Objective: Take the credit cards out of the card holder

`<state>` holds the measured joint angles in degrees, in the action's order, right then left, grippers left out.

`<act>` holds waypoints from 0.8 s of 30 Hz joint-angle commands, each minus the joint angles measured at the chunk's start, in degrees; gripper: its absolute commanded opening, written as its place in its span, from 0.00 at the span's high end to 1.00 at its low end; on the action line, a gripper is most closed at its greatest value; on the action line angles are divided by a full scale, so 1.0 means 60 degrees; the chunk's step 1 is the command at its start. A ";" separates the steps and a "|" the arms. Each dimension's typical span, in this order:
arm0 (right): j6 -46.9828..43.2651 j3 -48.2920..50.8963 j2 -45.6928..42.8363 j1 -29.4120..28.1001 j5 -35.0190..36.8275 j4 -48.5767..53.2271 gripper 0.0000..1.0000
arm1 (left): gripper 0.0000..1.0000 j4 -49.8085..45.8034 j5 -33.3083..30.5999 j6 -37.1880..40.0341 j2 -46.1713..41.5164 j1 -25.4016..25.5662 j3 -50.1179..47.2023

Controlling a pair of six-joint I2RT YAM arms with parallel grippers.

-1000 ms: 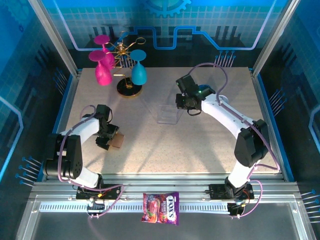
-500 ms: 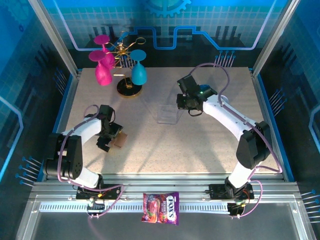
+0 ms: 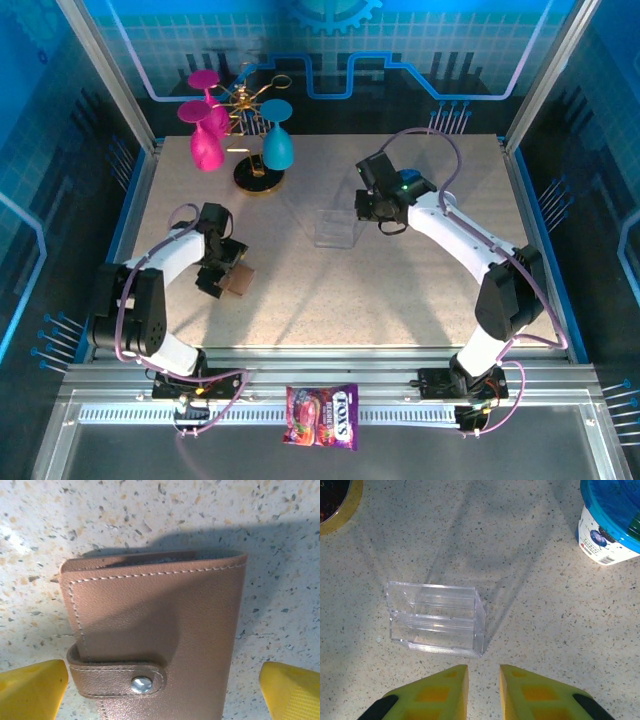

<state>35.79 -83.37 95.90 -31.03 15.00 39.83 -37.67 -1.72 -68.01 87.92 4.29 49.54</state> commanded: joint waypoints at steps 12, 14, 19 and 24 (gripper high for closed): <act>-0.0018 0.0373 -0.0500 0.0199 0.0162 -0.0062 0.75 | 0.10 -0.0190 -0.0076 -0.0490 0.0773 0.0148 -0.0002; -0.0018 0.0384 -0.0507 0.0206 0.0140 -0.0076 0.75 | 0.10 -0.0153 -0.0105 -0.0479 0.0855 0.0148 -0.0024; -0.0033 0.0403 -0.0569 0.0220 0.0125 -0.0058 0.76 | 0.15 -0.0047 -0.0068 -0.0408 0.0991 0.0149 -0.0031; -0.0037 0.0437 -0.0679 0.0236 0.0136 -0.0076 0.76 | 0.21 0.0076 0.0121 -0.0055 0.0901 0.0148 0.0001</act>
<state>35.79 -81.45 94.13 -30.24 14.98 39.40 -38.76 -1.89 -70.11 91.88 4.80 49.80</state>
